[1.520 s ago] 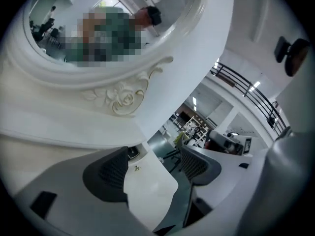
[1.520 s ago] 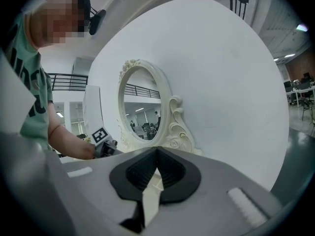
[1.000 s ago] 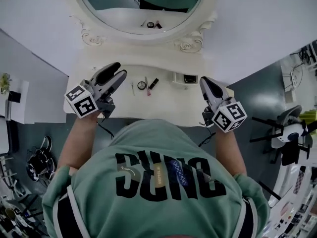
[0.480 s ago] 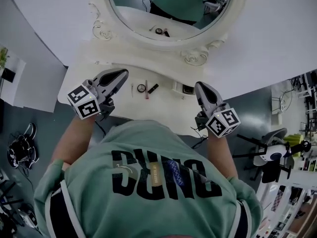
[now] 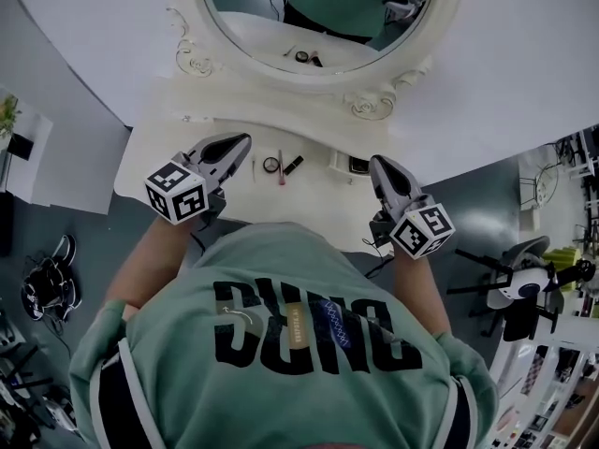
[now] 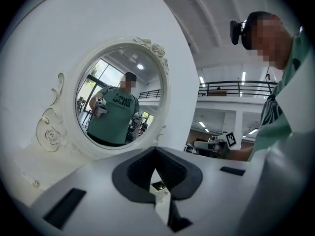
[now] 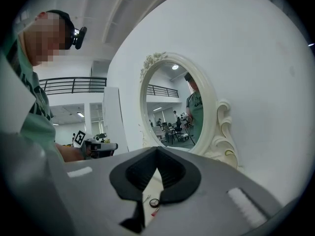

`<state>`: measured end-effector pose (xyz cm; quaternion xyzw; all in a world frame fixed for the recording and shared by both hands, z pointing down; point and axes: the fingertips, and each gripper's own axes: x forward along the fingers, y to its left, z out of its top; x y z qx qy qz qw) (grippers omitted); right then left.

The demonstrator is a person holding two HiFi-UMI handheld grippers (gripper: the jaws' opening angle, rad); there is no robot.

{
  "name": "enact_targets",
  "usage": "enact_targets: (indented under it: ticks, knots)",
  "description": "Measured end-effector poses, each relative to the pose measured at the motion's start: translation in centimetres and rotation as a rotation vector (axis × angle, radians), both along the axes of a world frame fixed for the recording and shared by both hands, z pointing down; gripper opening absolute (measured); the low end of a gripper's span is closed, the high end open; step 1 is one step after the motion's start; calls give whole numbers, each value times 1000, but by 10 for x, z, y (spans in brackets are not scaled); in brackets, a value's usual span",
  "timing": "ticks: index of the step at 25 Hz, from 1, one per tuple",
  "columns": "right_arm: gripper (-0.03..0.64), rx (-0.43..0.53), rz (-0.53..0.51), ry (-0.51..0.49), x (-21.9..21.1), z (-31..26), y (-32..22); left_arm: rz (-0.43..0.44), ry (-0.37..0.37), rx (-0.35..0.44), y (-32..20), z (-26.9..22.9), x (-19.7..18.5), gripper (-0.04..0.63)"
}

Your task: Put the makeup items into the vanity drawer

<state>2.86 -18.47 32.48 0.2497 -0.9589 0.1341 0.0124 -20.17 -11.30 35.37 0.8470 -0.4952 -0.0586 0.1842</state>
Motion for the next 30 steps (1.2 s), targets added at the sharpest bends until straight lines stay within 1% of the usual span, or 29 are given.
enact_targets:
  ticks: [3,8,16,19,24,30]
  knots:
    - [9,4,-1,-7,3,0,1,6,-13,14,0,-6,2,3]
    - [8,0,-1,-16,5,1,1,0,1,13,1,-9,3,3]
    - [8,1,6,-30,9,-1,0,9,0,12,2,-9,8,3]
    - [8,11,10,-17,12,0,1,12,3,7,2,-9,10,3]
    - [6,-11,26,0,17,7,-1,11,10,-10,4,-5,10,3]
    - [6,1,9,17,13,10,3,10,12,-13,6,-2,10,3]
